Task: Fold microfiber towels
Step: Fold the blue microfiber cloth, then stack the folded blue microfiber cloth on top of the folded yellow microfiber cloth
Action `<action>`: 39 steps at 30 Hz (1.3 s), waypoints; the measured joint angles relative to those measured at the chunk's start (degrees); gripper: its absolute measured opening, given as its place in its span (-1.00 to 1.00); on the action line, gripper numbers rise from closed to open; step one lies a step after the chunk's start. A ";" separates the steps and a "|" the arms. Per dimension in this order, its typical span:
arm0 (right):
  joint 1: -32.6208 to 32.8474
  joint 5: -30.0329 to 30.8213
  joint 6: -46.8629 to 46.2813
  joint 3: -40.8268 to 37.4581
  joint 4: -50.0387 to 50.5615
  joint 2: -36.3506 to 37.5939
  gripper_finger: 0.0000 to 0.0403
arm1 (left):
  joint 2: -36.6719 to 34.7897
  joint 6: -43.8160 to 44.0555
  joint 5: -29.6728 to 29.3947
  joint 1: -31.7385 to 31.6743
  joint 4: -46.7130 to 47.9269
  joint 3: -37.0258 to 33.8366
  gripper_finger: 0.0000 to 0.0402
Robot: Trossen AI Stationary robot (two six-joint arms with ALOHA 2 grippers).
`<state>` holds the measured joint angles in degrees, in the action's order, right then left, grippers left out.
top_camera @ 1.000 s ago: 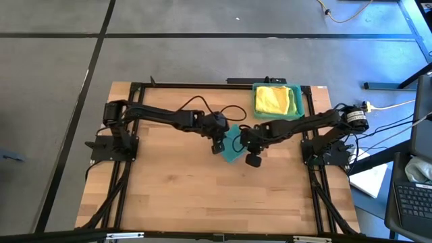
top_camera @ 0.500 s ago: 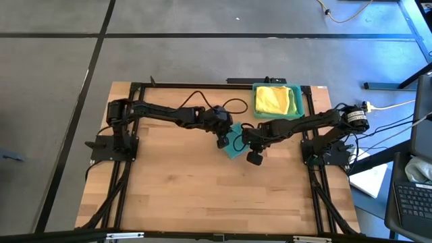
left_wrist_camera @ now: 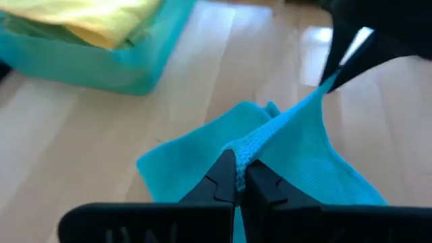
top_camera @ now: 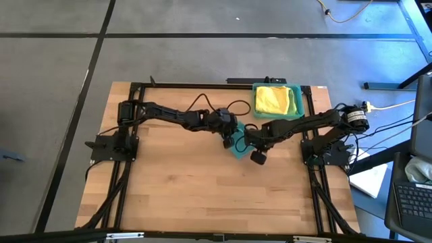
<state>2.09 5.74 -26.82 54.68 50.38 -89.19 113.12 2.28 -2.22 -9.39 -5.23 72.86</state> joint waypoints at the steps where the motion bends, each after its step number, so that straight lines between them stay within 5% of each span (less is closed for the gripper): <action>1: -0.03 0.42 -0.01 0.02 -0.05 0.00 -0.97 | 0.00 -0.04 -0.67 -0.19 -0.16 0.00 -1.00; 7: -0.49 6.08 0.14 0.02 0.47 0.02 -0.97 | 0.00 -0.48 -1.93 -1.44 -1.00 0.00 -1.00; 14: -3.18 5.89 0.58 0.00 0.69 0.02 -0.96 | 0.75 -0.56 -1.11 -2.01 -0.48 -0.02 -1.00; 20: -4.53 4.98 0.95 -0.12 1.31 -0.01 -0.75 | 0.72 -1.22 -1.87 -2.11 -0.50 0.00 -0.98; 30: -4.57 6.19 0.08 -0.11 1.12 -0.02 -0.32 | 0.71 -1.02 -1.30 -2.82 0.28 0.00 -0.60; 39: -4.57 6.20 -0.26 -0.07 2.55 -0.02 -0.29 | -0.34 2.05 -1.28 -2.80 3.73 0.06 -0.49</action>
<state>-2.48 11.93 -27.08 54.61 52.93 -89.21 112.78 4.33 -3.50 -12.19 -1.49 72.92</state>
